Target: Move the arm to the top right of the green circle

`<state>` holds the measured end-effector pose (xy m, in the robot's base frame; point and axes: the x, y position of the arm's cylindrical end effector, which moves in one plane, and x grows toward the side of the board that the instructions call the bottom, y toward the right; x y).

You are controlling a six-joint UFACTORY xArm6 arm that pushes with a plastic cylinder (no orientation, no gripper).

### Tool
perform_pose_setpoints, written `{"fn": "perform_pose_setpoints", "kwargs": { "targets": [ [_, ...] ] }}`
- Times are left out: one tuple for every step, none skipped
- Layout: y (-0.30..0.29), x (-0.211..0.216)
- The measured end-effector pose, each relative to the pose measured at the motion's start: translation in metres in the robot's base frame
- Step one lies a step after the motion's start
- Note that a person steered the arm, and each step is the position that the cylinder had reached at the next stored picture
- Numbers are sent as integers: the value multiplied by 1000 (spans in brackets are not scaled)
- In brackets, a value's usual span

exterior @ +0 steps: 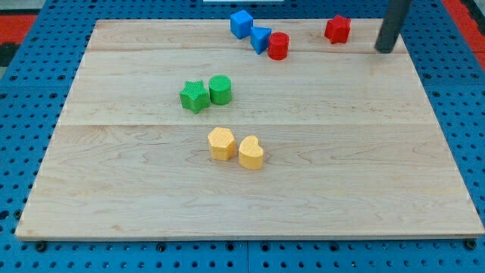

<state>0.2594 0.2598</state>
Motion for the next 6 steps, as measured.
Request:
{"fn": "perform_pose_setpoints", "kwargs": {
  "targets": [
    [-9,-33],
    [-34,-38],
    [-39,16],
    [-73,84],
    [-177,111],
    [-237,116]
  ]
}}
